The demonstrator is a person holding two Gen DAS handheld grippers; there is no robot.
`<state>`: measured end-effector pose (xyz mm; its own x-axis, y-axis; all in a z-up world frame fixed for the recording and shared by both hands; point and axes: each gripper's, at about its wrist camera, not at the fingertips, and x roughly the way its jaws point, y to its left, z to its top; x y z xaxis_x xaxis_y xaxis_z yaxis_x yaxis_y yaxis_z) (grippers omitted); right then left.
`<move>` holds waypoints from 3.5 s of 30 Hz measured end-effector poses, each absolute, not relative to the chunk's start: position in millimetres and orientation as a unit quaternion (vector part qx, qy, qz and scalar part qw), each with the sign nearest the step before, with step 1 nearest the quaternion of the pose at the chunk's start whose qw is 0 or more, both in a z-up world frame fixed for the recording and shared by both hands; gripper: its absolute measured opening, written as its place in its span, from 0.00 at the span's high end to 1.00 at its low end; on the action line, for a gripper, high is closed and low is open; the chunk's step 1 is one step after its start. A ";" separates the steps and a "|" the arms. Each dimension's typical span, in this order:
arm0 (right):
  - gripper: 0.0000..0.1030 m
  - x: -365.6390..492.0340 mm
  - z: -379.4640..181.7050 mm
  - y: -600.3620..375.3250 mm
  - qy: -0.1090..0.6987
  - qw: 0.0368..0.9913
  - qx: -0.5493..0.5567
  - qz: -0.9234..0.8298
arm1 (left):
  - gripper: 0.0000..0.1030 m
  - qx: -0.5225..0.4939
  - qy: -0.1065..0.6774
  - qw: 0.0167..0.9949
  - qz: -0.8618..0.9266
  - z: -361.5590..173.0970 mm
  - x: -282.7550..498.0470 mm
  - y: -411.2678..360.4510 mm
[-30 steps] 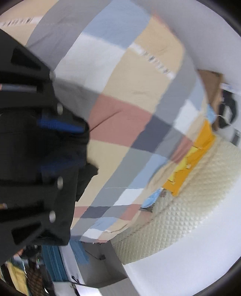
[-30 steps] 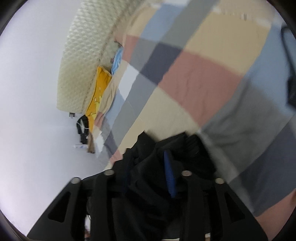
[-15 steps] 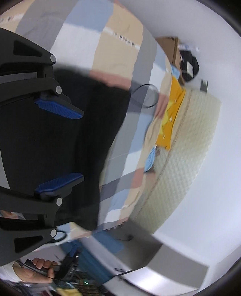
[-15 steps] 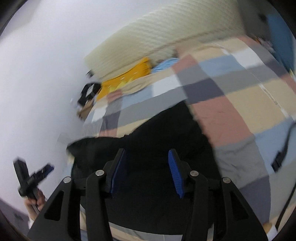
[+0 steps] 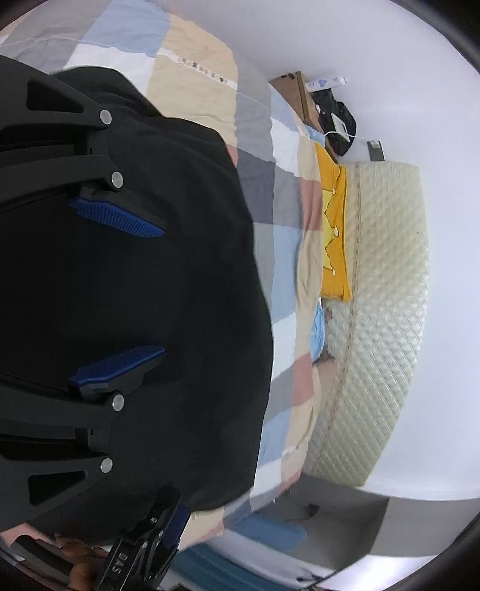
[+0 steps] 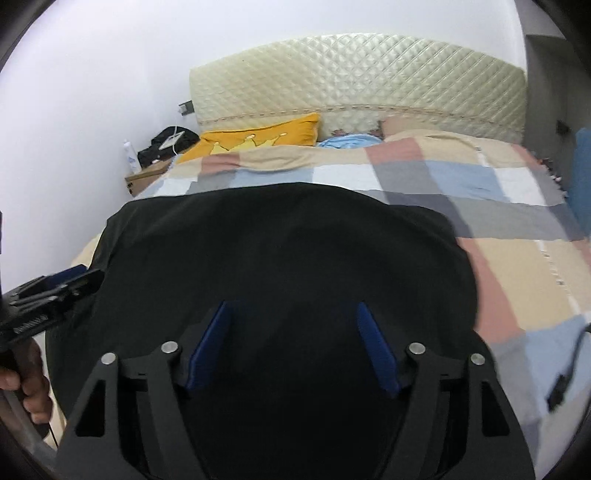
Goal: Fold large clothes
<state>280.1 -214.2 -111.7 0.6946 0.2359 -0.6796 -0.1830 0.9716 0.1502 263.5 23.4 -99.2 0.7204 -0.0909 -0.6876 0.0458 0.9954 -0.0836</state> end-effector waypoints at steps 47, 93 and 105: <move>0.02 387.8 -185.7 -223.9 0.441 0.885 0.087 0.119 | 0.38 -0.014 0.422 0.906 -0.022 -160.7 366.1 29.1; 0.00 134.8 100.0 -244.8 0.199 0.972 0.056 0.116 | 0.18 -0.023 0.254 0.966 0.040 105.6 91.2 23.1; 0.00 16.7 141.8 -235.8 0.148 0.979 0.051 0.132 | 0.14 -0.039 0.232 0.971 0.037 129.5 -5.6 21.6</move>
